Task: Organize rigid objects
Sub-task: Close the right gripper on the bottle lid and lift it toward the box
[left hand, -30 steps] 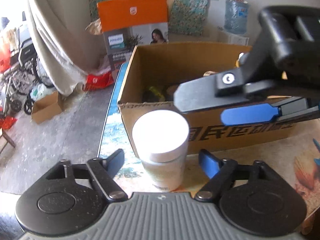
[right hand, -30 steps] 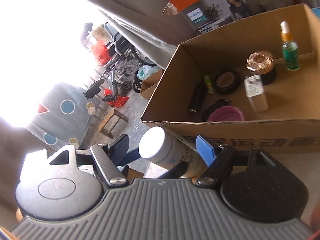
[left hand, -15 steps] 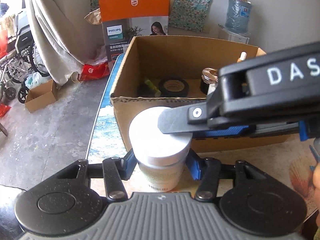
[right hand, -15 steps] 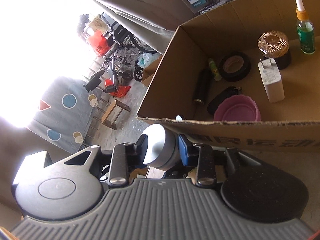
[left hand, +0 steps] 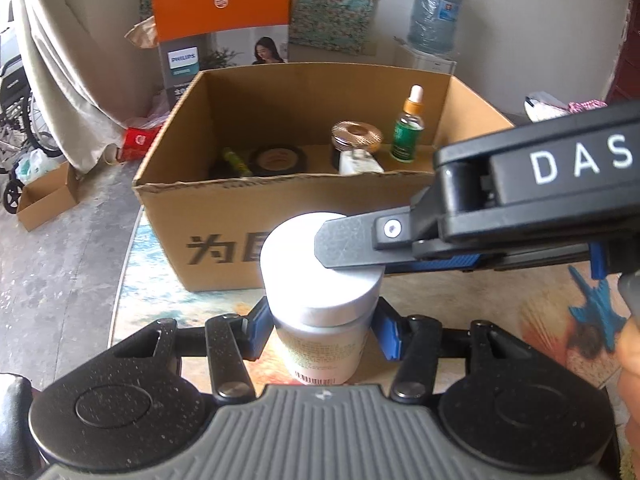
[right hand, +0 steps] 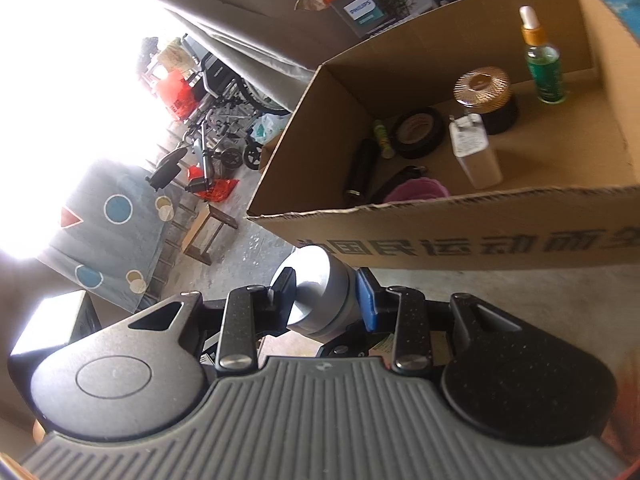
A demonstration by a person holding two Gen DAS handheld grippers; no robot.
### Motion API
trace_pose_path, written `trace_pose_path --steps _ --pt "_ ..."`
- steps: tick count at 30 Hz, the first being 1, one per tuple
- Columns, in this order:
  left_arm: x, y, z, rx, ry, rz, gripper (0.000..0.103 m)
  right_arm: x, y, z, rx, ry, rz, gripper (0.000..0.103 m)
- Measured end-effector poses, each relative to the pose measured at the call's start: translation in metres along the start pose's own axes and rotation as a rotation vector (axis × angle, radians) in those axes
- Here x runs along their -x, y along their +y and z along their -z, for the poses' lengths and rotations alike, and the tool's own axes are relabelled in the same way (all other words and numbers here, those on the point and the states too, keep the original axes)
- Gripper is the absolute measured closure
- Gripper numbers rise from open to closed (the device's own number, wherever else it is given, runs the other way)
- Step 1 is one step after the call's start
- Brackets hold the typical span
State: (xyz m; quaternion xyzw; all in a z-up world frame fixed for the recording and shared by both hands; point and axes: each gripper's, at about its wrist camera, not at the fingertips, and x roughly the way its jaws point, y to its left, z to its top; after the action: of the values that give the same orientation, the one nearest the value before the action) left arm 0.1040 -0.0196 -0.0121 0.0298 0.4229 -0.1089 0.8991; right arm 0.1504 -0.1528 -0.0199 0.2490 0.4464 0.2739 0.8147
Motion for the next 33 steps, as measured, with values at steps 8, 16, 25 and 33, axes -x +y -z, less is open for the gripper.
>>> trace_pose_path --steps 8,16,25,33 --pt "0.006 -0.012 0.004 -0.017 -0.005 0.0 0.049 0.017 -0.007 0.008 -0.008 -0.022 0.007 0.07" --pt "0.017 -0.019 0.005 -0.03 -0.019 -0.011 0.049 0.025 -0.007 0.01 0.003 -0.037 -0.005 0.07" --pt "0.04 -0.027 0.002 -0.048 -0.076 -0.026 0.049 0.038 -0.002 0.011 0.027 -0.069 -0.023 0.069" --pt "0.091 -0.026 -0.033 -0.078 -0.242 -0.046 0.049 0.074 0.037 -0.006 0.155 -0.177 -0.074 0.069"
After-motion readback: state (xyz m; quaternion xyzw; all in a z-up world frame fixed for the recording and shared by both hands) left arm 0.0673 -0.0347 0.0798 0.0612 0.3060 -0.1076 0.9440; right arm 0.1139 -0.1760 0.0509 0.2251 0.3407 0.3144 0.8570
